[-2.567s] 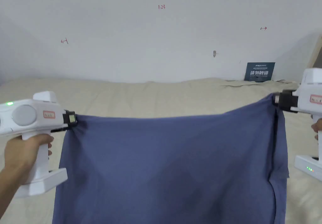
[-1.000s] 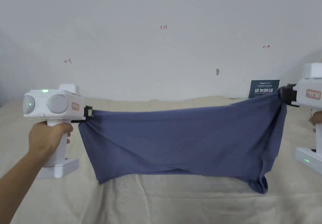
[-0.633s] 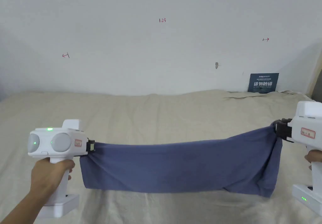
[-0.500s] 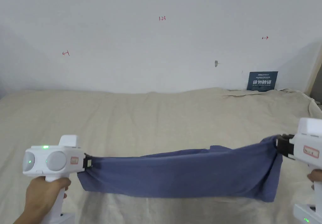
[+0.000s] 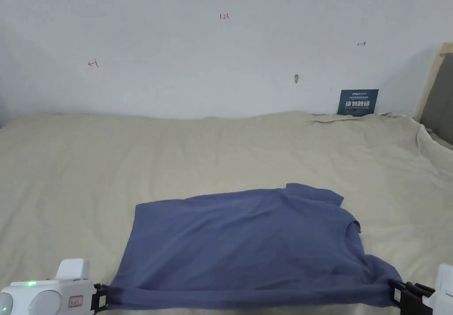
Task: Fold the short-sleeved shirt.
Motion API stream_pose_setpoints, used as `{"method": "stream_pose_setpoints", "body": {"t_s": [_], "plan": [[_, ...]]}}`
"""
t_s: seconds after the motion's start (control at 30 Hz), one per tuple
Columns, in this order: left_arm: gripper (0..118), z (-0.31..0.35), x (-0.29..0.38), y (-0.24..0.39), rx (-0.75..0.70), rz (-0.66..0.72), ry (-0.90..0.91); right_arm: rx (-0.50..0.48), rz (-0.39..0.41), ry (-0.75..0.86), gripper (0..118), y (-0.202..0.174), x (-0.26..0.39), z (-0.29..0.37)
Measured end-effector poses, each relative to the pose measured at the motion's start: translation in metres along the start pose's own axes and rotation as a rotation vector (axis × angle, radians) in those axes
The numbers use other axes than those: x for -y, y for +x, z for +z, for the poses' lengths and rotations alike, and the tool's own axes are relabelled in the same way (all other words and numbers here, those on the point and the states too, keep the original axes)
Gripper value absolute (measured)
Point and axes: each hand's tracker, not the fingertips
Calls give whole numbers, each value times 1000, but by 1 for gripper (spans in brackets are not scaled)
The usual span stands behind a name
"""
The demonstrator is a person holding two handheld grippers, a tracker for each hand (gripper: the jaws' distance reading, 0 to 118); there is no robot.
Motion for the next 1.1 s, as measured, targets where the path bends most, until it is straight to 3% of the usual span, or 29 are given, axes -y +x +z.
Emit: {"method": "stream_pose_setpoints", "body": {"t_s": [0.37,0.5,0.63,0.8,0.87,0.9,1.0,1.03,1.1], "plan": [[5,27,77,-18,-15,-9,-48,13,-11,-120,1,9,81,43],[5,16,92,-18,-18,-9,-83,75,-27,-174,1,15,93,24],[5,2,106,-8,-49,-17,-120,151,-100,-290,1,22,104,-12],[7,2,111,-7,-64,5,-108,211,-78,-394,1,27,125,-46],[19,8,112,-5,-70,2,-113,223,-73,-379,2,26,129,-44],[26,10,112,-4,-78,-2,-118,225,-70,-368,2,8,126,-31],[73,19,112,-2,-89,4,-117,226,-70,-361,12,1,117,-19],[94,25,110,-1,-83,22,-100,222,-70,-346,25,-14,110,-5],[111,37,104,-1,-70,83,-46,195,-54,-266,61,-25,98,10]]}}
